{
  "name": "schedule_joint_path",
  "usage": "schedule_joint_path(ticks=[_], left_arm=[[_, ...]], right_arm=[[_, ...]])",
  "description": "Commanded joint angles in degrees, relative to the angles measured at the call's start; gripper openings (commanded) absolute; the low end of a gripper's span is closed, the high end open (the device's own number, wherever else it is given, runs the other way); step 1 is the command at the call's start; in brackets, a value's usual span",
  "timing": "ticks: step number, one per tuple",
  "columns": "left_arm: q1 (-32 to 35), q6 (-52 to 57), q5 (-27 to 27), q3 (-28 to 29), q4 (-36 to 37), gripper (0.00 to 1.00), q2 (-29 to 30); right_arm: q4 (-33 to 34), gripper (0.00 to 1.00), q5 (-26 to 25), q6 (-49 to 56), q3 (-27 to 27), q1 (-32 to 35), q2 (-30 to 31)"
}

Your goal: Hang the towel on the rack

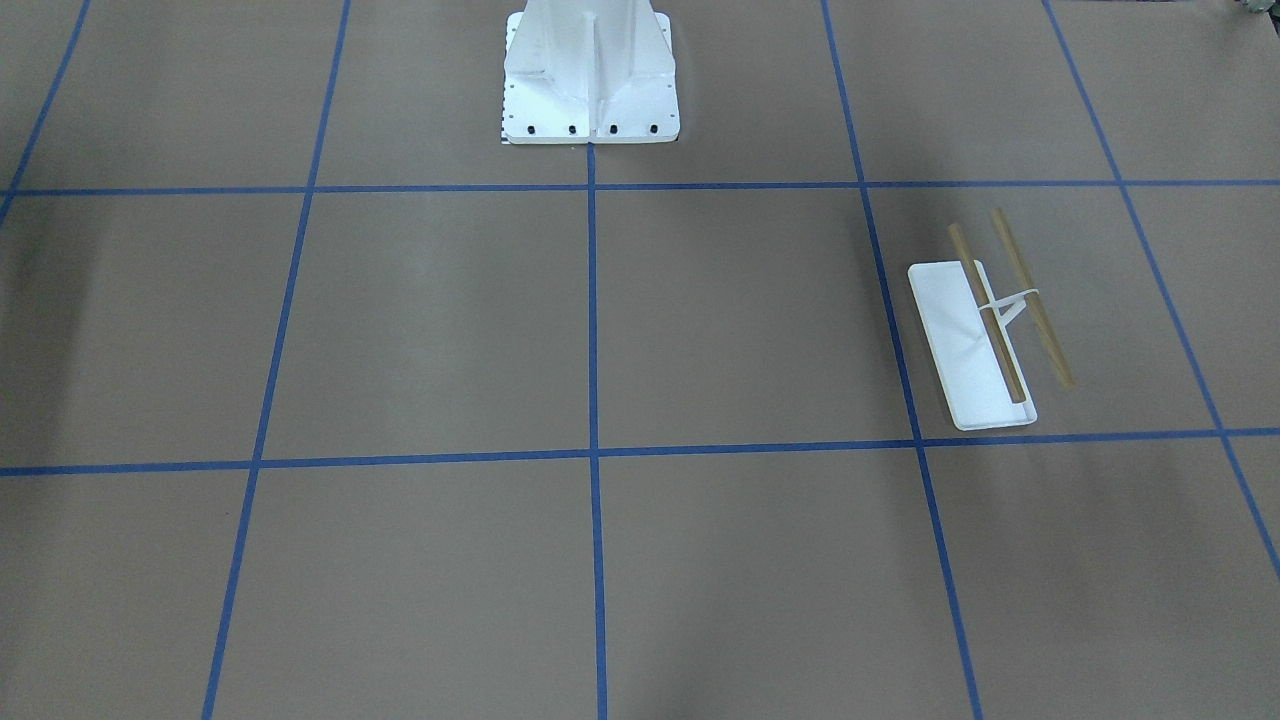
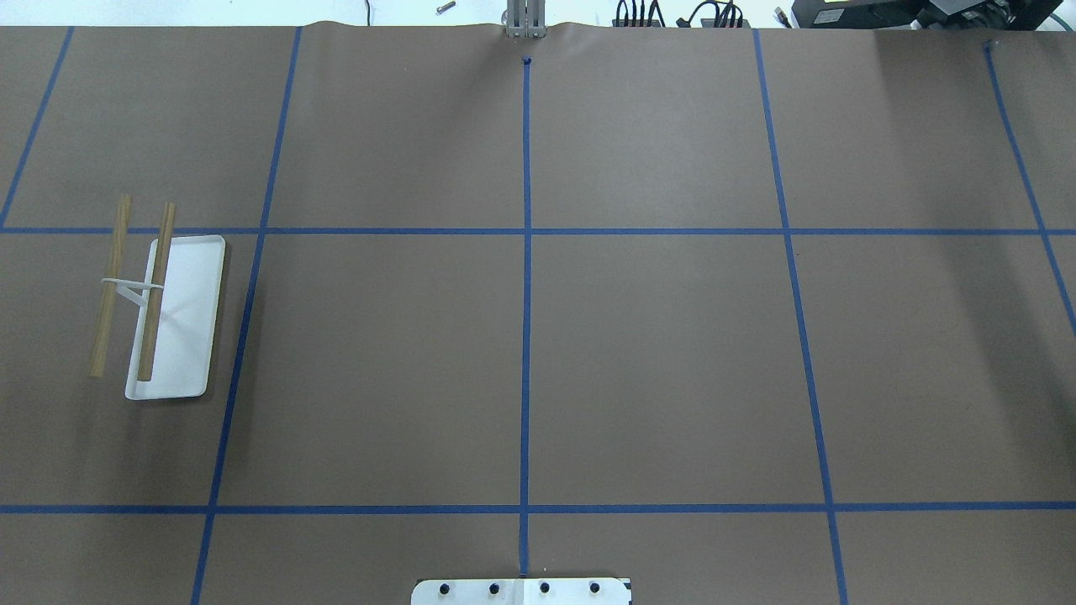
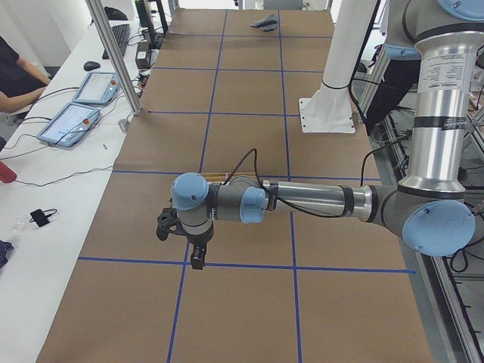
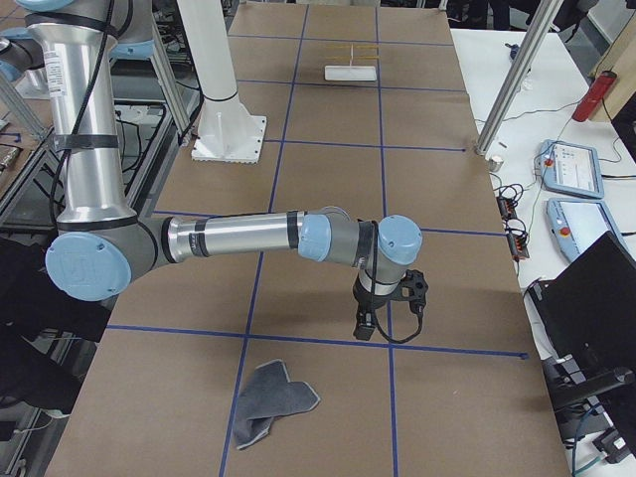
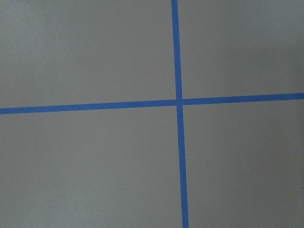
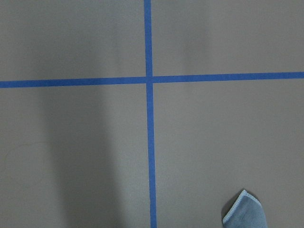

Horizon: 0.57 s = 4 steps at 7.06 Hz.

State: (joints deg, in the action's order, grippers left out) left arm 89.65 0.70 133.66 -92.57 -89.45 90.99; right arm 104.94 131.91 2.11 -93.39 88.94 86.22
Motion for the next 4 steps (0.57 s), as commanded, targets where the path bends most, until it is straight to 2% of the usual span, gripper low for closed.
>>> schedule_joint_path(ticks=[1, 4], left_arm=[[0.0, 0.09, 0.02, -0.15, 0.07, 0.98, 0.06], [0.0, -0.26, -0.51, -0.15, -0.02, 0.98, 0.32]], right_arm=[[0.0, 1.0, -0.16, 0.09, 0.23, 0.0, 0.0], [-0.09, 1.0, -0.33, 0.09, 0.14, -0.08, -0.09]])
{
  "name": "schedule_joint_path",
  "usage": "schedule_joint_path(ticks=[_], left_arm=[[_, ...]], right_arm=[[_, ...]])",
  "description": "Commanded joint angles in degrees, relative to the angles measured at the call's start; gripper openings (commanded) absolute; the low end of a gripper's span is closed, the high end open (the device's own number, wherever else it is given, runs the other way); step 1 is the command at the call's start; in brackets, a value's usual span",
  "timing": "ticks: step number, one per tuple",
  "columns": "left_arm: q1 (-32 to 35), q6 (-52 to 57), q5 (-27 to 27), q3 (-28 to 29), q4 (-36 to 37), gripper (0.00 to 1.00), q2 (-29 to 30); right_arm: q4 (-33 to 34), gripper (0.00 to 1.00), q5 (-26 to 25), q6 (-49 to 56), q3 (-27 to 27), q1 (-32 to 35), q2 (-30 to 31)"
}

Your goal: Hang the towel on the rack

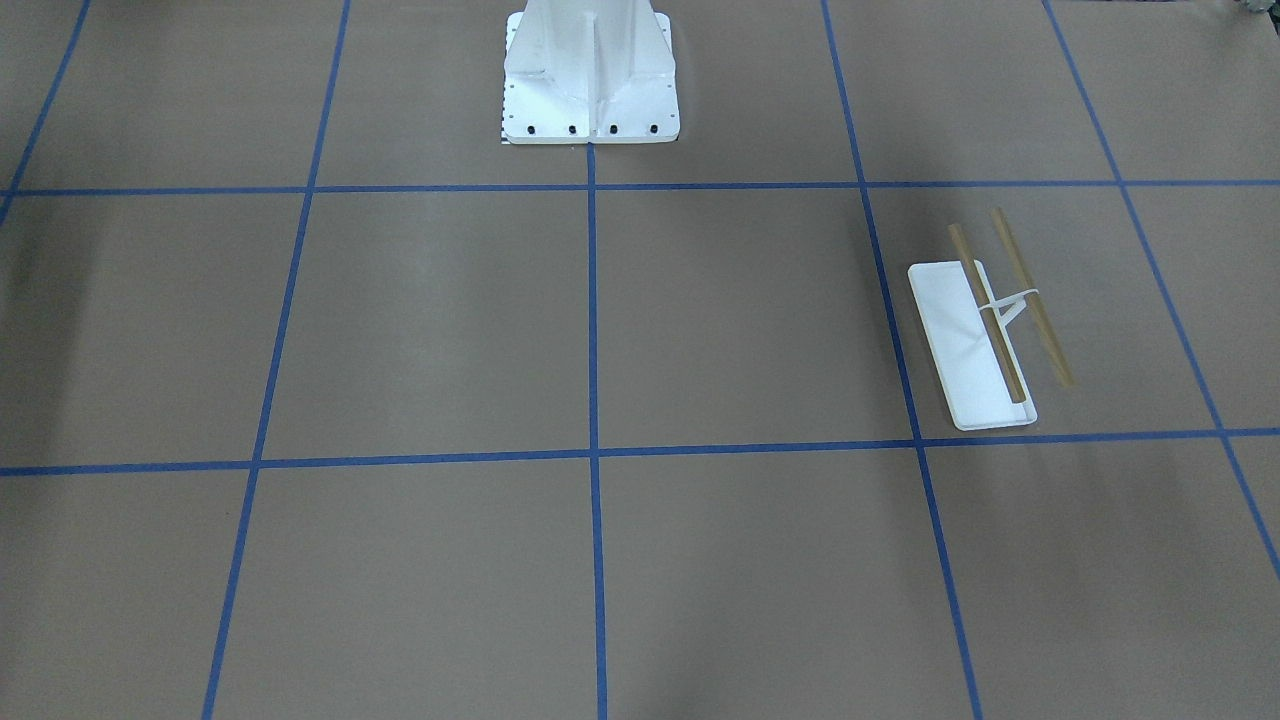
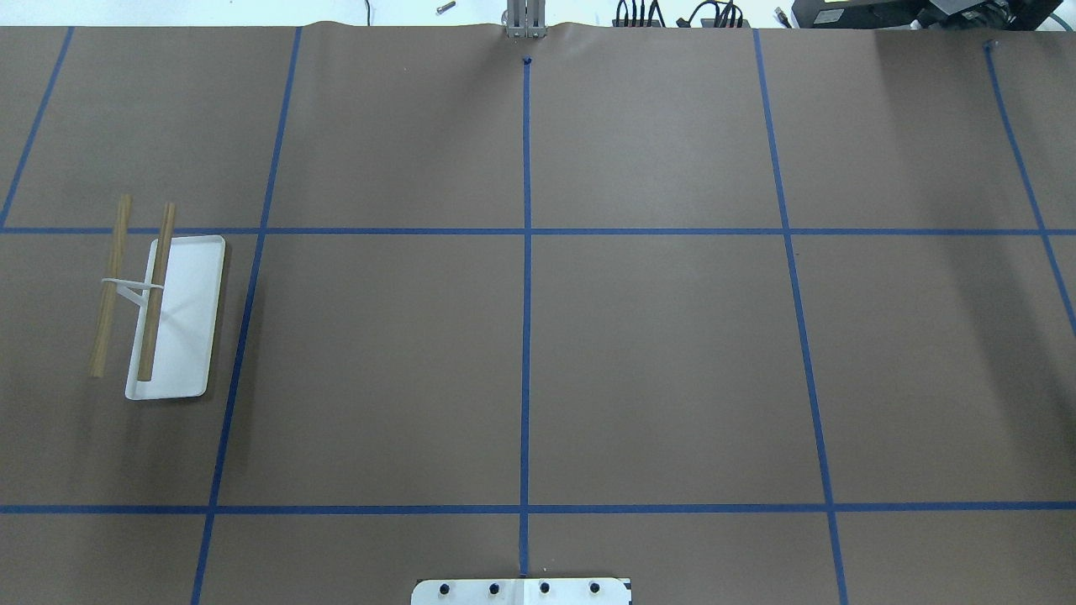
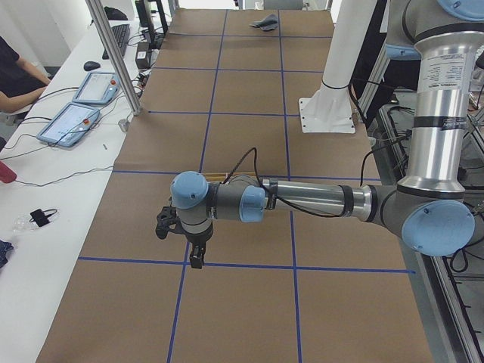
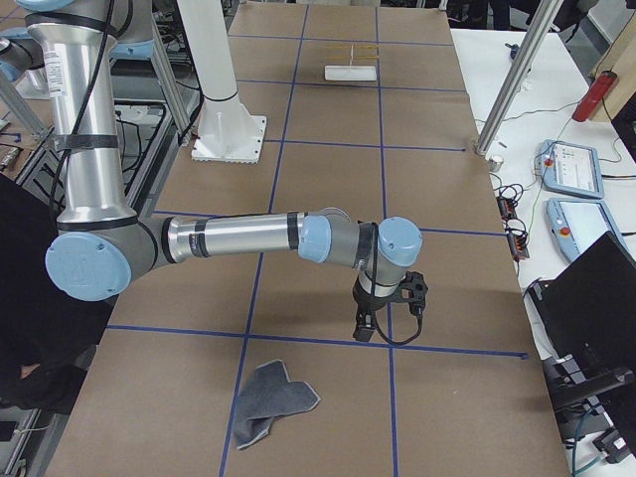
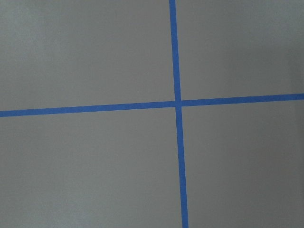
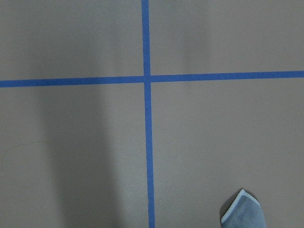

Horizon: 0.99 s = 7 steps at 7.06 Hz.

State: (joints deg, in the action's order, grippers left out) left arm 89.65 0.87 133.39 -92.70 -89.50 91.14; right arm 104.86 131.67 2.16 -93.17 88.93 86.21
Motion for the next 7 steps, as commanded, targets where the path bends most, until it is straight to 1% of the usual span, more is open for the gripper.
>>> schedule_joint_path(ticks=[1, 4, 5, 7], left_arm=[[0.0, -0.43, -0.24, -0.02, 0.03, 0.98, 0.17], [-0.26, -0.6, 0.02, -0.37, -0.32, 0.98, 1.49], [-0.26, -0.43, -0.32, -0.29, -0.5, 0.98, 1.4], [-0.44, -0.6, -0.33, 0.33, -0.67, 0.98, 1.49]], right_arm=[[-0.01, 1.0, -0.1, -0.04, -0.26, 0.01, -0.16], [-0.01, 1.0, -0.19, -0.04, 0.18, -0.51, -2.0], [-0.01, 1.0, -0.45, 0.04, -0.52, -0.6, -2.71], [-0.88, 1.0, -0.53, 0.13, 0.26, -0.86, -2.28]])
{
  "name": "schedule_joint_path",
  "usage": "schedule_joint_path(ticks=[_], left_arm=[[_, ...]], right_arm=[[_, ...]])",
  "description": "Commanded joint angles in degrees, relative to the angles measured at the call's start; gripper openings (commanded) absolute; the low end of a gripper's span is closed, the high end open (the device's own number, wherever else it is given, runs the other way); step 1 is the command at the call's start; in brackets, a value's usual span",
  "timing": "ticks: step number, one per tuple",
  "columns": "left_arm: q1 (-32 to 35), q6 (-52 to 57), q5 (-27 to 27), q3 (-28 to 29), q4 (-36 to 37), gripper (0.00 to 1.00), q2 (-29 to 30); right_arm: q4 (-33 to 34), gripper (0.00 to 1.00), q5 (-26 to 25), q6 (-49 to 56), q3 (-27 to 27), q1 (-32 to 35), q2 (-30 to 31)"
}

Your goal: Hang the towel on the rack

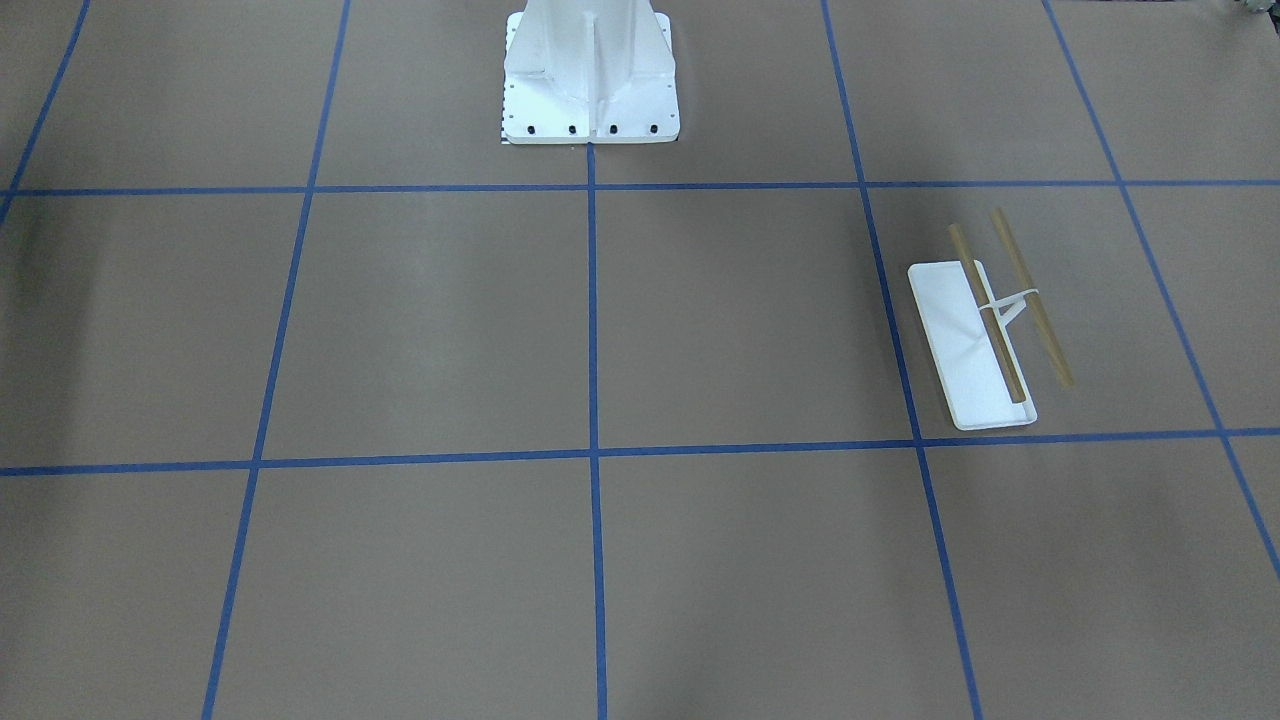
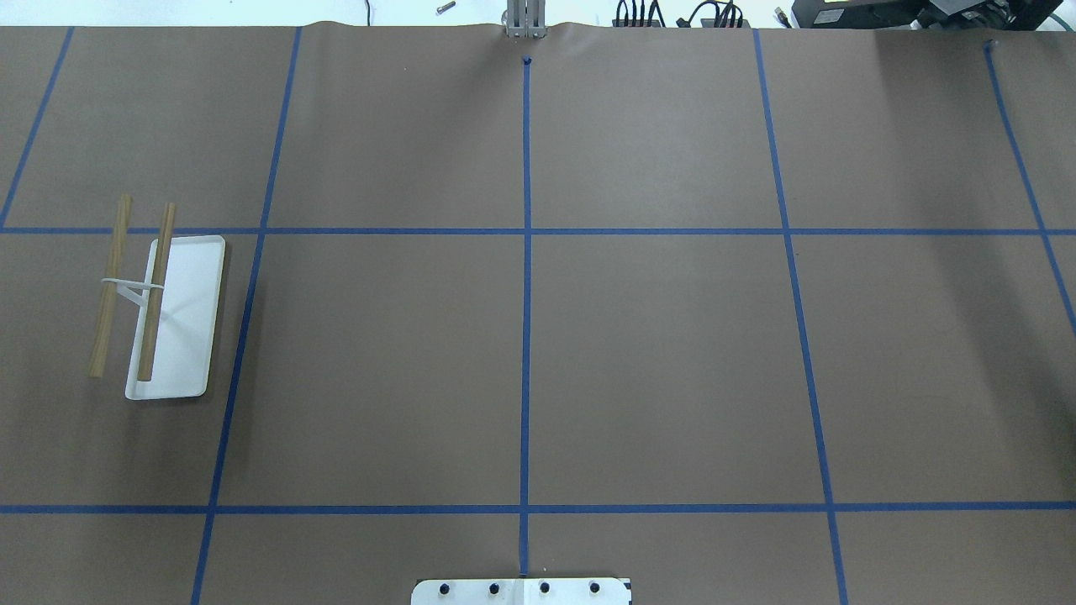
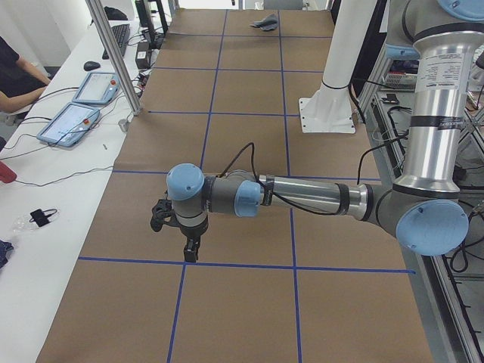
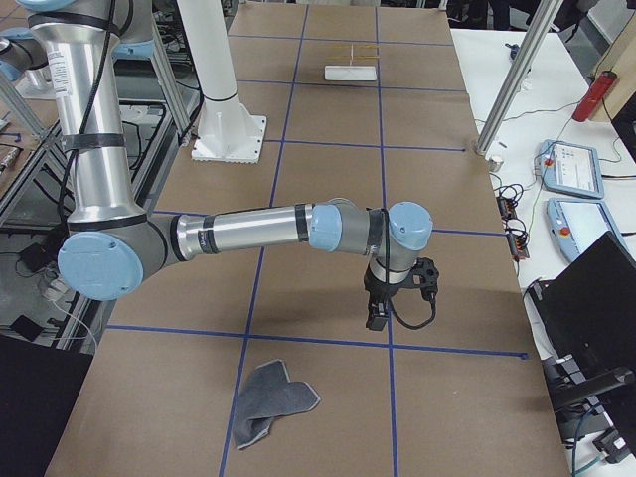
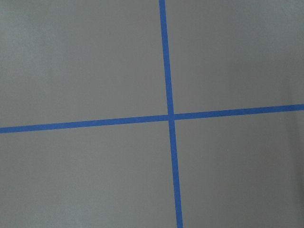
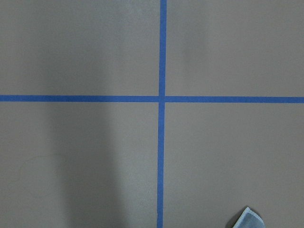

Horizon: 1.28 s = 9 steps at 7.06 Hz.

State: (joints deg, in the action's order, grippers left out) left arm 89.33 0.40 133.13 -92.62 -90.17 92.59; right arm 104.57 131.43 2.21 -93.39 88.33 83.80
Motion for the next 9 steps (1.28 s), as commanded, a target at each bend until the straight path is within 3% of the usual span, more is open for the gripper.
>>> schedule_joint_path(ticks=[1, 2, 4, 5, 9], left_arm=[[-0.12, -0.13, 0.02, 0.85, -0.18, 0.98, 0.05], [-0.12, -0.13, 0.28, 0.95, -0.18, 0.98, -0.13], [-0.12, -0.13, 0.46, 0.6, -0.27, 0.98, -0.39], [-0.12, -0.13, 0.55, 0.07, -0.27, 0.98, -0.48], [-0.12, -0.05, 0.55, 0.16, -0.27, 0.98, -0.39]], right_arm=[[-1.2, 1.0, 0.06, 0.25, 0.32, -0.26, 0.92], [-5.12, 1.0, -0.29, 1.9, 2.15, -0.26, 3.36], [-20.65, 1.0, -0.12, 5.78, 6.55, -0.26, 10.99], [-22.72, 1.0, -0.38, 7.09, 6.56, -0.26, 15.12], [-23.09, 1.0, -0.64, 16.04, 8.05, -0.61, 20.6]])
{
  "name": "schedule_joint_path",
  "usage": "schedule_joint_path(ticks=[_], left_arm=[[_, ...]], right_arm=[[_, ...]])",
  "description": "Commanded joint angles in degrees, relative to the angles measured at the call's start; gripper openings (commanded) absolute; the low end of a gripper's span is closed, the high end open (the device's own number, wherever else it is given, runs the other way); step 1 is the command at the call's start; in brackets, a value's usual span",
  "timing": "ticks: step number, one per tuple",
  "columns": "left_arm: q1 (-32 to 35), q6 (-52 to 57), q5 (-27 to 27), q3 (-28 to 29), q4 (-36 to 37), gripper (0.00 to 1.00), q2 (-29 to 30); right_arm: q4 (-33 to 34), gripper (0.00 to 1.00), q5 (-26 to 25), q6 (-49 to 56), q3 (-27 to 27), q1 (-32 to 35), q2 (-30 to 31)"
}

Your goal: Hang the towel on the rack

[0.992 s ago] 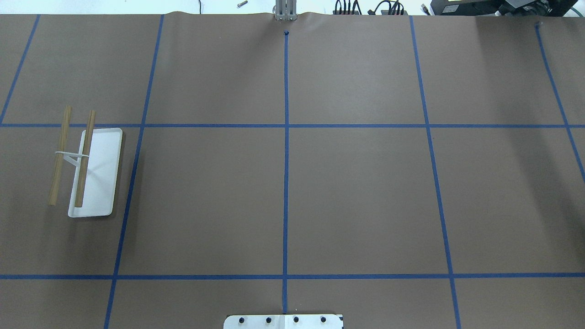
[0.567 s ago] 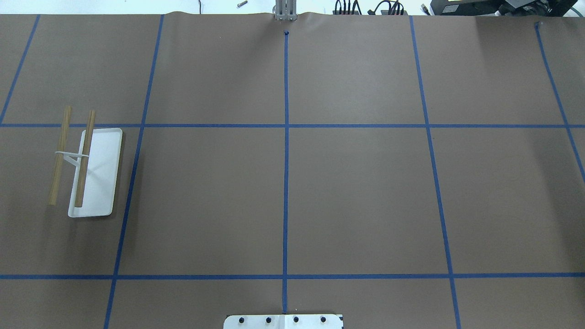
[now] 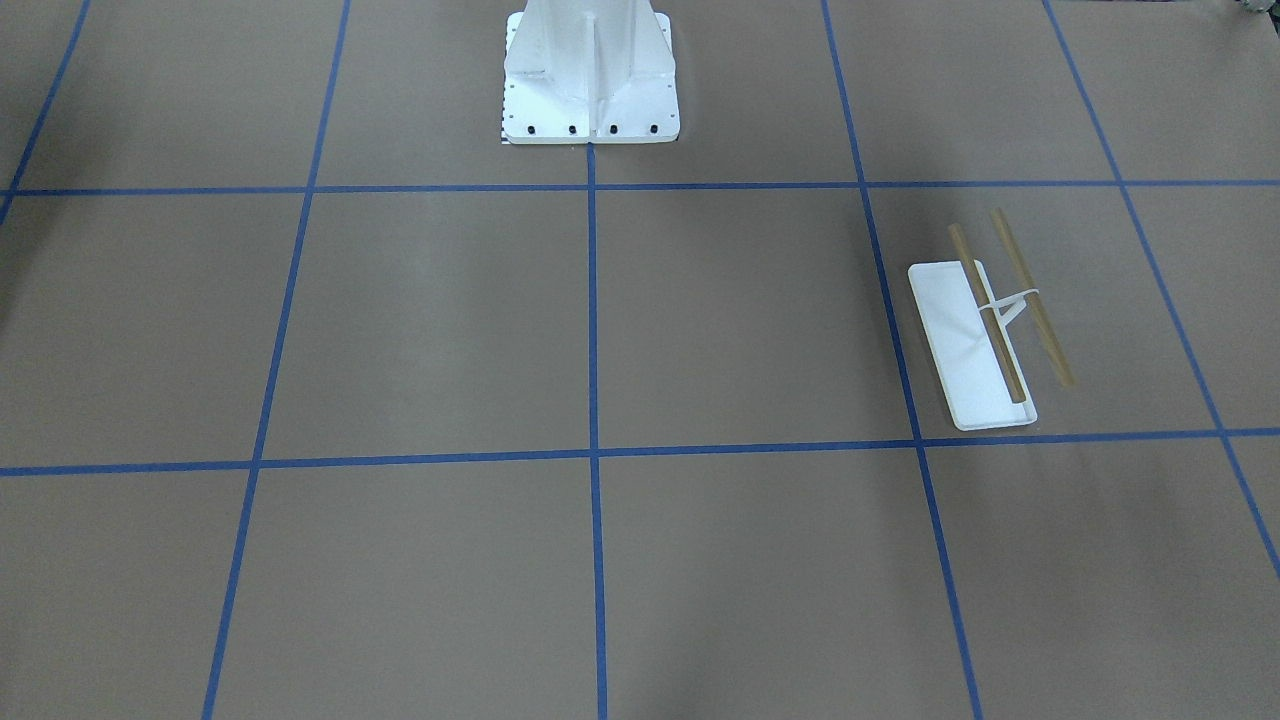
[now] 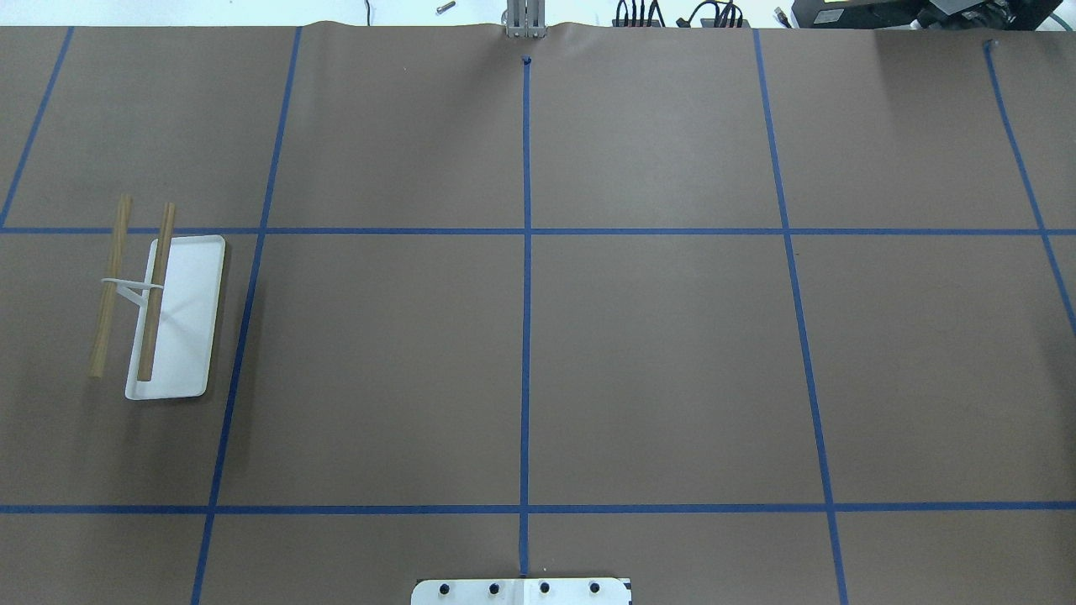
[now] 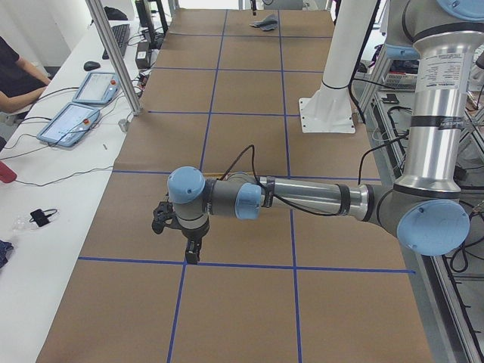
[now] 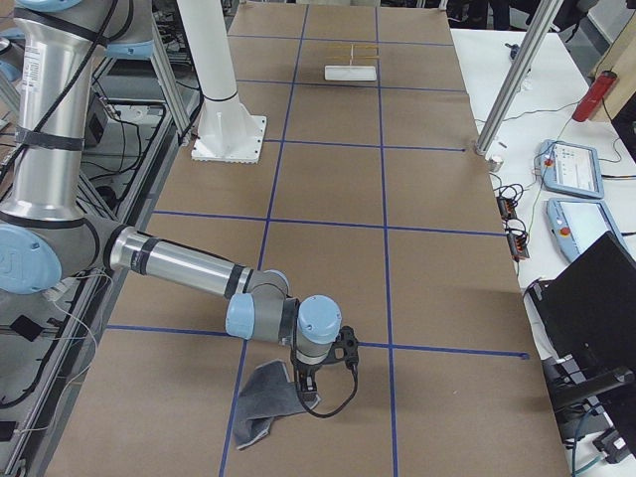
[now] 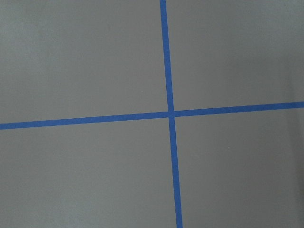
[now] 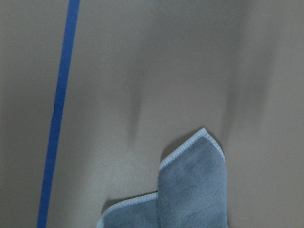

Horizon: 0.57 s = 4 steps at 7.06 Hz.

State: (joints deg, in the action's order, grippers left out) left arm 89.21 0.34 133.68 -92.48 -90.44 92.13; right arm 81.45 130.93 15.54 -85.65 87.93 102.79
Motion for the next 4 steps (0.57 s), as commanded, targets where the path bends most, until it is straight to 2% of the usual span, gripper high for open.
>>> schedule_joint_path(ticks=[1, 4], left_arm=[[0.0, 0.01, 0.0, 0.02, 0.0, 0.98, 0.24], [0.0, -0.08, 0.0, -0.07, 0.0, 0.98, 0.6]], right_arm=[[-0.06, 1.0, -0.59, 4.92, 1.43, -0.3, 2.23], [-2.78, 1.0, -7.42, 6.7, 4.34, -1.88, 2.15]])
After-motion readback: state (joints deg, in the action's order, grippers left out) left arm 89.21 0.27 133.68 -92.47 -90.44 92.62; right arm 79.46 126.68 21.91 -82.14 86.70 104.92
